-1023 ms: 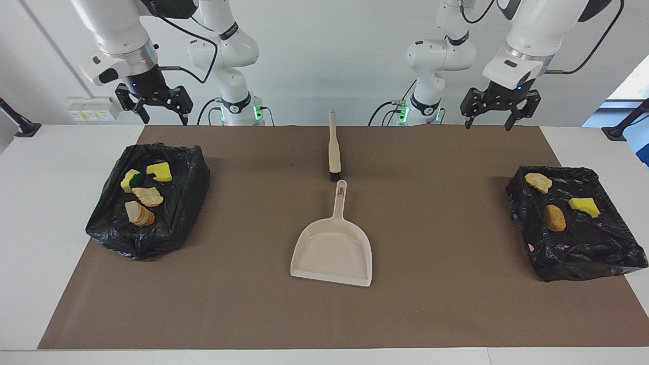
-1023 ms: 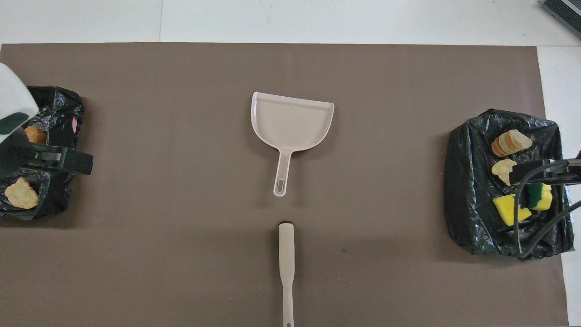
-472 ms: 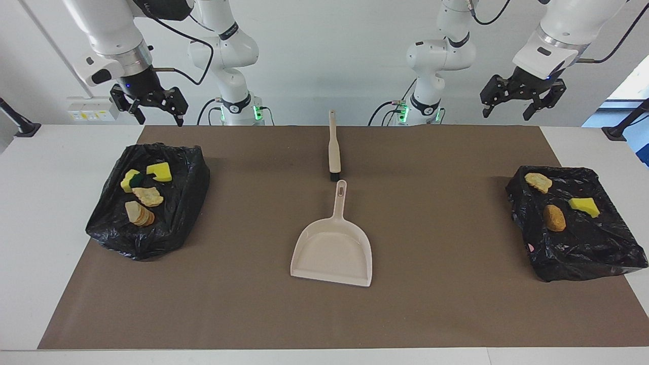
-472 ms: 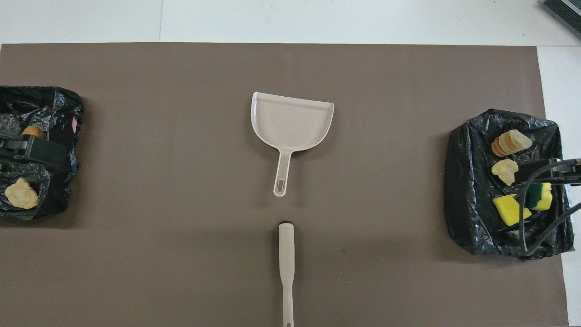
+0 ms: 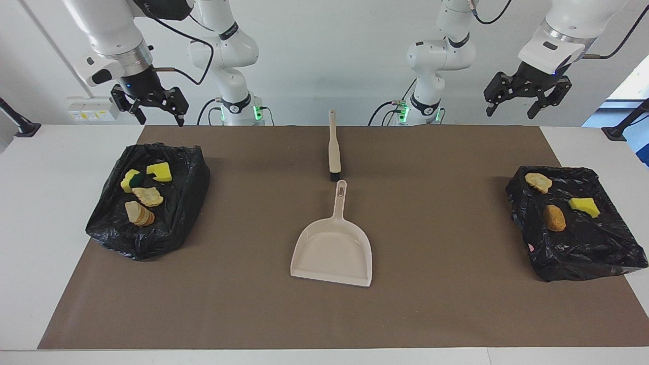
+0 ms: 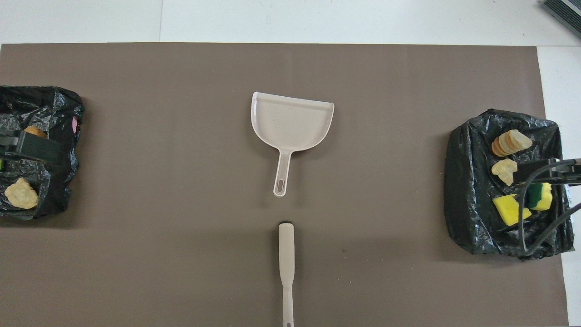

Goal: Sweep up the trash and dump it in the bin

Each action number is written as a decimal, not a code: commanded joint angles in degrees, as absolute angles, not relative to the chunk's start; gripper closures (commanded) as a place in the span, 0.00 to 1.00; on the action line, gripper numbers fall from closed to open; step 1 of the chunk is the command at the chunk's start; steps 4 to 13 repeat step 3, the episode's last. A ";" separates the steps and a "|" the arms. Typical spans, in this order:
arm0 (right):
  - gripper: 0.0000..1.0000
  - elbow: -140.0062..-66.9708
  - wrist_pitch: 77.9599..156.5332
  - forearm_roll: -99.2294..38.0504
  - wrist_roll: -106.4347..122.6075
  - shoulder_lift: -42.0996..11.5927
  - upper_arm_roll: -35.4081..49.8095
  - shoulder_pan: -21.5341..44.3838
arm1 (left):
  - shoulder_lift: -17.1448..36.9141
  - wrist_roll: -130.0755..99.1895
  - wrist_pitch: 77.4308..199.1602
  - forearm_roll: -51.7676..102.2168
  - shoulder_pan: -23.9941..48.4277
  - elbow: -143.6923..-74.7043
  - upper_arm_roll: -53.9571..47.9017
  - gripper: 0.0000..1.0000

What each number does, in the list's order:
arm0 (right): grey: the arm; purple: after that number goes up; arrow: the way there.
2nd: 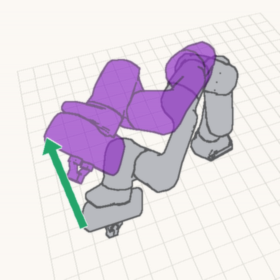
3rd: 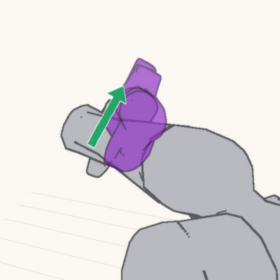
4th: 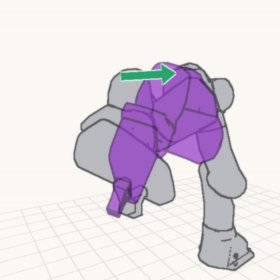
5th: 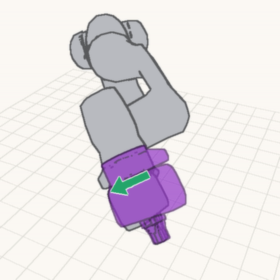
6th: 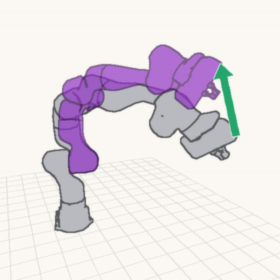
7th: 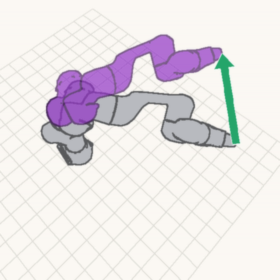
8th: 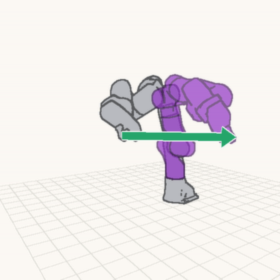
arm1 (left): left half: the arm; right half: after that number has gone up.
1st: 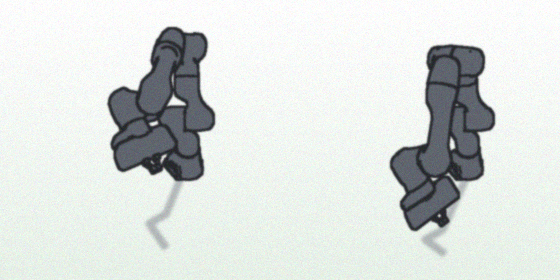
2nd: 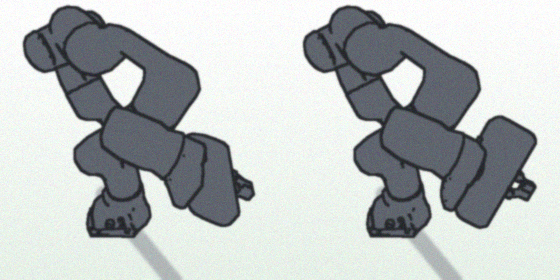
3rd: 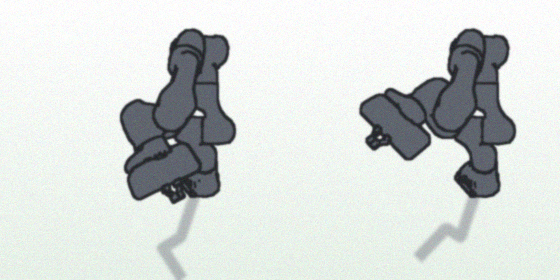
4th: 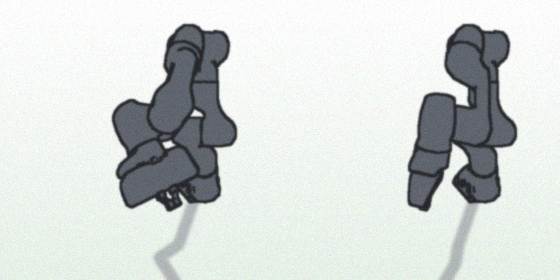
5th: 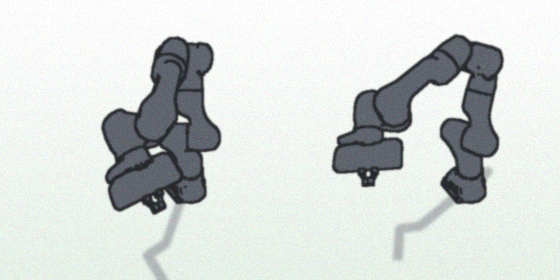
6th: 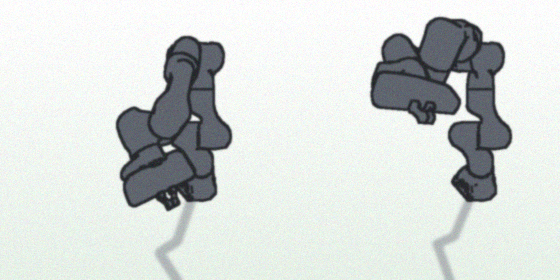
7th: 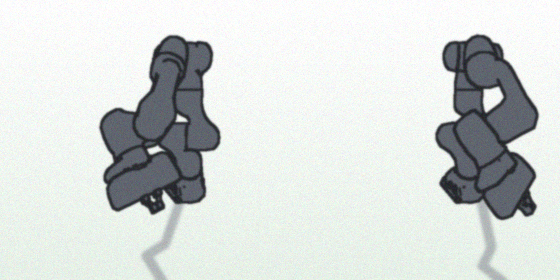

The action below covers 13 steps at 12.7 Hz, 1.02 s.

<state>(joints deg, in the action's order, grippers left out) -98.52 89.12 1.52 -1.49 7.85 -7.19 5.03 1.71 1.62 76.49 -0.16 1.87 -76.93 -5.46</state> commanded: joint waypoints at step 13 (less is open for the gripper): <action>0.00 -100.55 90.53 0.61 0.44 9.49 -7.03 4.39 | -1.14 2.37 77.78 0.79 0.88 -80.77 -5.98 0.00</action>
